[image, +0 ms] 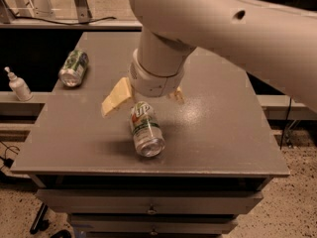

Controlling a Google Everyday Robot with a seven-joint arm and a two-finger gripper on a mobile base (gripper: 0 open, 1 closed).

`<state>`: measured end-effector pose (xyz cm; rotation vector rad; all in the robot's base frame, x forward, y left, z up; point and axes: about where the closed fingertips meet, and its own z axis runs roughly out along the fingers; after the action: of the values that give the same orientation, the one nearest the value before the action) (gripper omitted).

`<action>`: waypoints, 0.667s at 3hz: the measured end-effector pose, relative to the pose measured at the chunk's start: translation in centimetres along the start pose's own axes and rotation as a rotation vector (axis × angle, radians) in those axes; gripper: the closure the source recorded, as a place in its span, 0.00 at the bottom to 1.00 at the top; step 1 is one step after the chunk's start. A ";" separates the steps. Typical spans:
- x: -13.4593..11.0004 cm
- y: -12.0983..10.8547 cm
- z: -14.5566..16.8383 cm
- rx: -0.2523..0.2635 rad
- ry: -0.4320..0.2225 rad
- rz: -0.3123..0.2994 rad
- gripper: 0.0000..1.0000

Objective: Place 7up can upright

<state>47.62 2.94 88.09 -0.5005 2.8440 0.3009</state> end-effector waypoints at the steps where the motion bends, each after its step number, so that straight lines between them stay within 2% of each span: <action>1: 0.5 -0.6 2.0 0.022 0.010 0.011 0.00; 2: 0.5 -0.4 3.6 0.060 0.032 0.014 0.00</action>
Offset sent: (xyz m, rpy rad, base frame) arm 0.0082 0.0113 -0.0584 -0.1189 0.0334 -0.0373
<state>48.02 3.26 84.42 -0.4783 2.8788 0.2111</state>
